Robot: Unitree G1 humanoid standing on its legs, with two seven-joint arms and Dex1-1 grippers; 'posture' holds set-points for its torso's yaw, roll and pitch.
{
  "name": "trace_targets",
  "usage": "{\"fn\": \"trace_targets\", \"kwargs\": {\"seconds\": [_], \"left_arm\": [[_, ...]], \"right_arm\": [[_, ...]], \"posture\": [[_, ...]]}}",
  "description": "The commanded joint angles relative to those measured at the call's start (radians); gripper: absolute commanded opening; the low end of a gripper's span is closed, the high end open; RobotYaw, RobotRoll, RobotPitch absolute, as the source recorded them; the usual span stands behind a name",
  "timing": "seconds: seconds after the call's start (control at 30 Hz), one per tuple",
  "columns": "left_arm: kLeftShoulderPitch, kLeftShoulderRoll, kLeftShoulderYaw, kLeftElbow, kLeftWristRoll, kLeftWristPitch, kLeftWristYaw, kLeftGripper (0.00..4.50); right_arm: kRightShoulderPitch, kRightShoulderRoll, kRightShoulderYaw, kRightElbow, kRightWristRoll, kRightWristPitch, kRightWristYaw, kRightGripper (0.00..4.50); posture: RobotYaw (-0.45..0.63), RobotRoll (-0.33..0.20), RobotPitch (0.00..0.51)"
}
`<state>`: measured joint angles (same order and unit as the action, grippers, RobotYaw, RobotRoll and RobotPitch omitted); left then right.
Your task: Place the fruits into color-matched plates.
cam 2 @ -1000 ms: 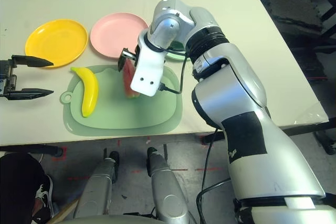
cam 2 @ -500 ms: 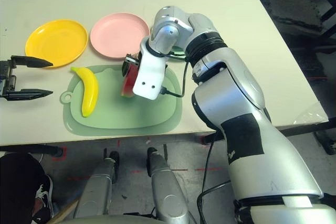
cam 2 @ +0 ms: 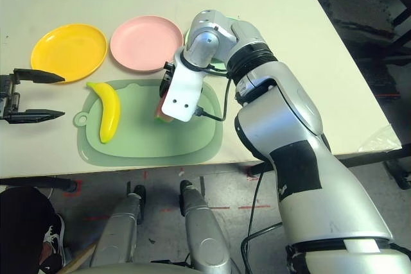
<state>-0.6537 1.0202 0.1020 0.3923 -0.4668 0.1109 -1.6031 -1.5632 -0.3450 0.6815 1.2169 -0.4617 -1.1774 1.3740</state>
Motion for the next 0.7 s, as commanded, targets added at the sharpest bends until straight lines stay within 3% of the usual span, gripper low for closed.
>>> {"fn": "trace_targets", "kwargs": {"seconds": [0.03,0.2,0.33,0.57,0.7], "left_arm": [[0.01,0.017,-0.002,0.0,-0.003,-0.005,-0.011,4.5],[0.007,0.015,-0.001,0.008,0.002,-0.007,-0.011,4.5],[0.002,-0.001,0.011,0.013,0.011,-0.005,-0.001,4.5],[-0.009,-0.013,0.018,0.006,0.031,0.016,0.074,4.5],[-0.005,0.0,0.012,0.005,0.063,0.018,0.116,4.5]], "right_arm": [[0.014,0.011,-0.019,-0.011,0.041,0.014,0.045,2.08],[-0.026,0.011,-0.074,-0.011,0.133,0.082,0.145,2.08],[-0.084,0.026,-0.125,0.005,0.141,0.175,0.118,2.08],[-0.174,0.075,-0.129,0.056,0.019,0.379,-0.22,2.08],[-0.197,0.097,-0.071,0.097,-0.108,0.487,-0.459,2.08]], "posture": [[-0.06,0.0,0.344],[-0.06,0.0,0.343],[-0.07,0.0,0.341],[-0.05,0.0,0.336],[-0.04,0.0,0.333]]}}
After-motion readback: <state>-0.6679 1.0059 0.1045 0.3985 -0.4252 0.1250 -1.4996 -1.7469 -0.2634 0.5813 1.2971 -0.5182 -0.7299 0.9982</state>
